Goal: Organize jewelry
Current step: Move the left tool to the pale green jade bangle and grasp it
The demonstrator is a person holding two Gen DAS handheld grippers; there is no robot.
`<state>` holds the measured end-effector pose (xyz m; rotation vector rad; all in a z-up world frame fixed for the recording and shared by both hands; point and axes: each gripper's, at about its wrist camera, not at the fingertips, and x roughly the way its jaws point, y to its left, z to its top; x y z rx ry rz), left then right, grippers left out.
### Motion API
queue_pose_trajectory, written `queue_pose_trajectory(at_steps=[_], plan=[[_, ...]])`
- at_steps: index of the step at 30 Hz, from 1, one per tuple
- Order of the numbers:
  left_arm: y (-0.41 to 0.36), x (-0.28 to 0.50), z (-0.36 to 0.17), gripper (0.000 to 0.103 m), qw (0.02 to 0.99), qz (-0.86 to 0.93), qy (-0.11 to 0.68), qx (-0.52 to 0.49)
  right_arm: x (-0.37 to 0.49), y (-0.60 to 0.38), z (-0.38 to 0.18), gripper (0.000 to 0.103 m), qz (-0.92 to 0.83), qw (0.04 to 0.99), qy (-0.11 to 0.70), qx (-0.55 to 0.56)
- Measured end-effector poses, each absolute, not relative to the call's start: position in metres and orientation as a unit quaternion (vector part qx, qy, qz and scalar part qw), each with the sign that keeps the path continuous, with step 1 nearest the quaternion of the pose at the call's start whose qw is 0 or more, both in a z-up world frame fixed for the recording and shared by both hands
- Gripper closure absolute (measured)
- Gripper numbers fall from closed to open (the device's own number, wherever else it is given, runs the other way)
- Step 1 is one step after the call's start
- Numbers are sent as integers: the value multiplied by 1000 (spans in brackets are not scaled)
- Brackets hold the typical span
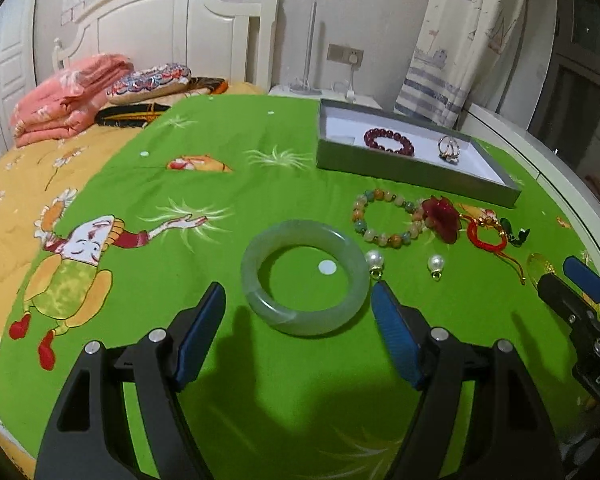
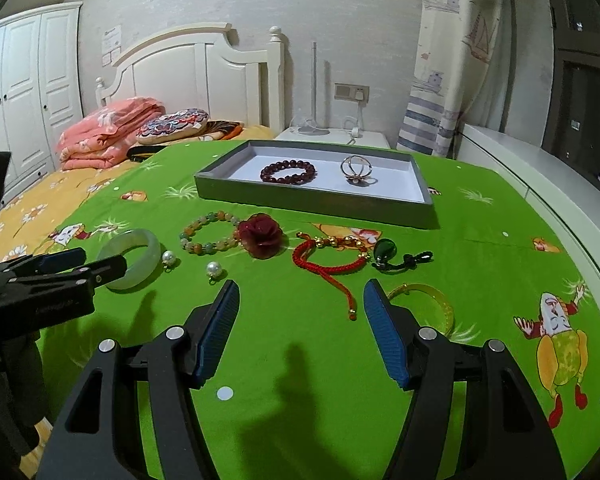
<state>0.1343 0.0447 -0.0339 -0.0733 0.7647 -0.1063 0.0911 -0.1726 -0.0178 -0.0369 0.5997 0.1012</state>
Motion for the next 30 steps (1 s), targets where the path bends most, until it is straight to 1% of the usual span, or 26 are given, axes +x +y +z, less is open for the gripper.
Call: queue_pose_trajectory(at_steps=[5,9,10,11,13,15,19,22,23,24,25,26,30], plan=[[44,138,-34,35,928,-45,367,-36,91,-171,-18,41,55,953,296,-23],[48,145,-30,36,932,-21,361,-32,91,-170,-18,41,56,953,296,-23],[50,150,-30,41,931,-14,365,-25,92,-171,-18,41,56,953,297,-22],[52,154,-30,49,929,-8,369,-21,93,-171,-18,41,56,953,297,-22],[57,164,-32,55,925,-3,380,-20,93,-171,-19,41,56,953,297,-20],[61,170,-34,58,922,1,387,-16,93,-171,-20,41,57,953,298,-20],[63,179,-44,70,911,-12,412,-16,93,-170,-20,41,57,953,297,-23],[58,181,-46,70,910,-12,414,-1,93,-170,-21,41,57,953,298,-24],[57,181,-47,76,910,-12,414,1,93,-170,-21,41,57,953,297,-25],[57,181,-47,80,911,-15,413,0,93,-170,-21,41,57,953,298,-24],[56,180,-47,86,911,-18,412,0,93,-170,-22,41,57,953,298,-24],[56,180,-47,88,911,-18,411,0,93,-170,-22,42,57,953,298,-24],[51,176,-46,89,915,-25,403,7,94,-175,-21,41,56,952,300,-14]])
